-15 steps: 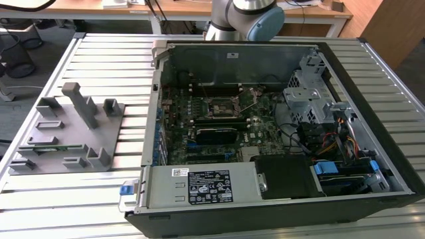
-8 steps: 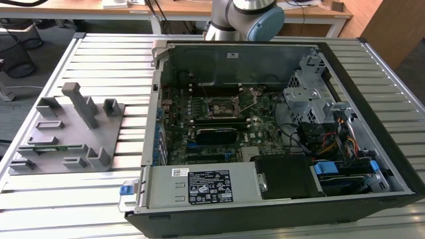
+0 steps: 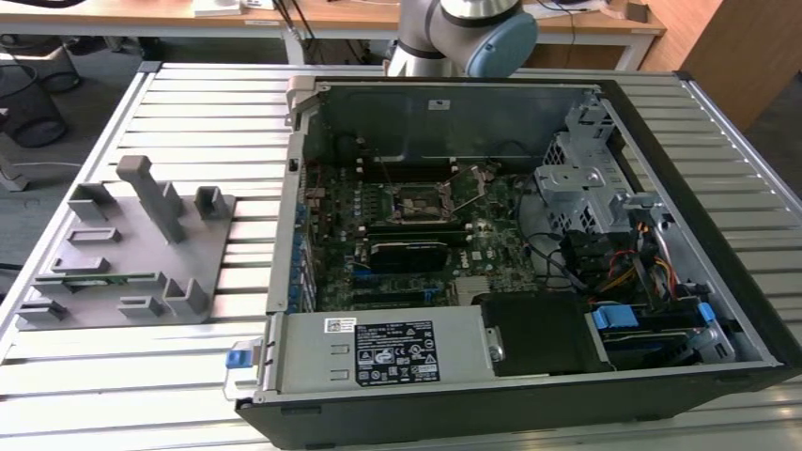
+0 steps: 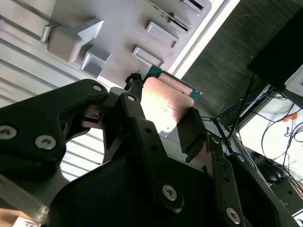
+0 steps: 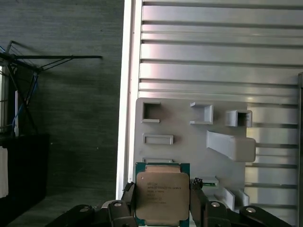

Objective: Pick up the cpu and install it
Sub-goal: 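Pick up the cpu and move it towards the insertion slot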

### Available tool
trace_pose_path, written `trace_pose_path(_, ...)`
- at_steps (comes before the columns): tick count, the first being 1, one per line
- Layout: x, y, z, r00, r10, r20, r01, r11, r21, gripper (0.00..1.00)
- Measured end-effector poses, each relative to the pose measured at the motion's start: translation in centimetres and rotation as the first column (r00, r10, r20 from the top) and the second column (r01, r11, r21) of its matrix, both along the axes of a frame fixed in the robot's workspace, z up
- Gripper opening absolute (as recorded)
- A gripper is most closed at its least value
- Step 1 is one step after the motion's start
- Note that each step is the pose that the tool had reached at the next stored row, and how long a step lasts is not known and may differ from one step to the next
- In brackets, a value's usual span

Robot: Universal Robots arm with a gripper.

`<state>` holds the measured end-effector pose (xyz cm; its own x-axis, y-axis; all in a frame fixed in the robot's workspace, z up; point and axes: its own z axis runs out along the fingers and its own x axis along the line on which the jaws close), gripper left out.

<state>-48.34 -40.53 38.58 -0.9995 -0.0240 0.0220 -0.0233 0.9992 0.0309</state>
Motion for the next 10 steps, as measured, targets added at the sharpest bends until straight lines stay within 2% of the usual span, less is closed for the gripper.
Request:
trace_pose_path(7, 1.4, 0.0, 0.02, 1.0, 0.0, -0.0002, 0.0, 1.0, 0.0001, 0.54)
trace_pose_path(10, 2.4, 0.0, 0.02, 1.0, 0.0, -0.0002, 0.0, 1.0, 0.0001, 0.54)
